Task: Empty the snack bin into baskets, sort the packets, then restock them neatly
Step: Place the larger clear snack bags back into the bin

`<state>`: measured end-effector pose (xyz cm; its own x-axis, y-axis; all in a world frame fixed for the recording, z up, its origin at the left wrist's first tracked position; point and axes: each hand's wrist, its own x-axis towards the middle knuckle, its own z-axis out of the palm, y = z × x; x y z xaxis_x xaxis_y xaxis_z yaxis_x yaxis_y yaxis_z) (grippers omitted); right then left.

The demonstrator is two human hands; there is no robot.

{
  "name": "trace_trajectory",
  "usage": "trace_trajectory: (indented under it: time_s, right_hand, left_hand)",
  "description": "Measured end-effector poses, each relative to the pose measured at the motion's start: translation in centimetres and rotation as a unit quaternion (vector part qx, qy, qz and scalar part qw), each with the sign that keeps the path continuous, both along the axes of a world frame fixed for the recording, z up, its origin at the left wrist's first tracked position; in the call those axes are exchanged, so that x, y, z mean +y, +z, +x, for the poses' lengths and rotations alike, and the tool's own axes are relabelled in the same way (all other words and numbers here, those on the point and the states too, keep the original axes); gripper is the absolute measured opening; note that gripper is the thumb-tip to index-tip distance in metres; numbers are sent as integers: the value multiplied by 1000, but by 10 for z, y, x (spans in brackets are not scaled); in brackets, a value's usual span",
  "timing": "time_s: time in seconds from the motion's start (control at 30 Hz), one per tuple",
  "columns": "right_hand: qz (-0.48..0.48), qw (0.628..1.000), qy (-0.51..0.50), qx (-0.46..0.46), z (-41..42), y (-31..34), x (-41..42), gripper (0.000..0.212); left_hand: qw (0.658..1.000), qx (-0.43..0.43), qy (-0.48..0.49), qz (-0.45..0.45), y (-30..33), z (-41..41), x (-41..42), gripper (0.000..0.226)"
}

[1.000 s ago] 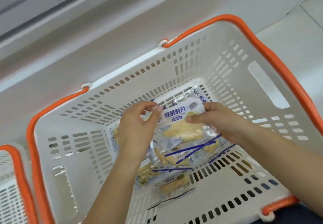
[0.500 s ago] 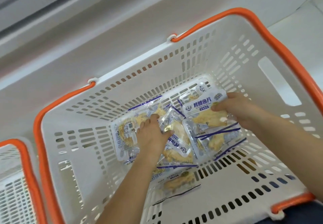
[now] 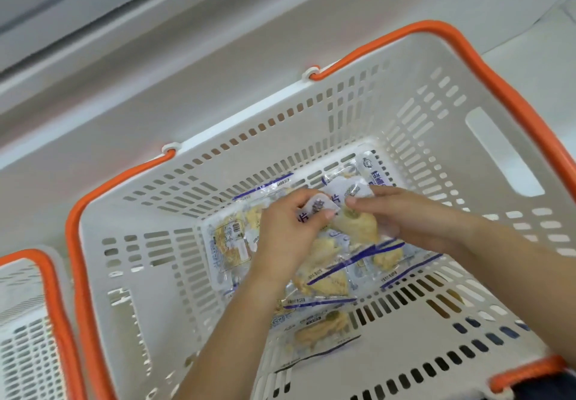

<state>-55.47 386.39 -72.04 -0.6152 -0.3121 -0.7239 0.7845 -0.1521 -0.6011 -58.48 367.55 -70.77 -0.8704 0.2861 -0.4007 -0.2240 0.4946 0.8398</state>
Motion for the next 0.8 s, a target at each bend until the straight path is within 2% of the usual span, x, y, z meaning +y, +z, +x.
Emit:
trace_trajectory:
  time_s: [0.03,0.1,0.2,0.27,0.33,0.37,0.43,0.47,0.57,0.67,0.73,0.8]
  right_hand:
    - [-6,999,47,24,1,4,-4,41]
    - [36,992,108,48,2,6,-9,35]
    - [132,984,113,52,4,-13,-9,32]
    - [161,980,109,40,5,-19,-8,20]
    - [171,981,86,28,6,-19,-6,13]
    - [181,981,64,22,4,-18,-4,17]
    - [182,983,14,-6,2,-22,1,53]
    - [179,984,-6,-23,2,-23,3,70]
    - [191,979,-47,-42,-1,-23,5,88]
    - [184,976,-96,-63,-6,-23,9,88]
    - [185,974,-115,-63,-5,-23,13,72]
    - [162,978,-126,-47,-7,-18,15,31]
  left_hand:
    - [1000,25,-2,-14,-4,3,6,19]
    - [999,41,9,-5,-10,7,15,21]
    - [997,48,54,2,-18,11,12,20]
    - [984,50,161,-53,-37,6,-9,39]
    - [954,11,263,-147,-62,-3,-40,60]
    - [941,-18,268,-207,-71,-6,-53,71]
    - [930,-45,215,-296,-83,-4,-64,86]
    - [932,-33,194,-303,-87,-4,-64,88]
    - [948,18,218,-230,-85,-6,-55,77]
    - [937,-13,344,-62,-67,-7,-44,49]
    - [932,28,361,-6,-51,-6,-44,31]
    - [946,85,312,19,-28,-3,-50,20]
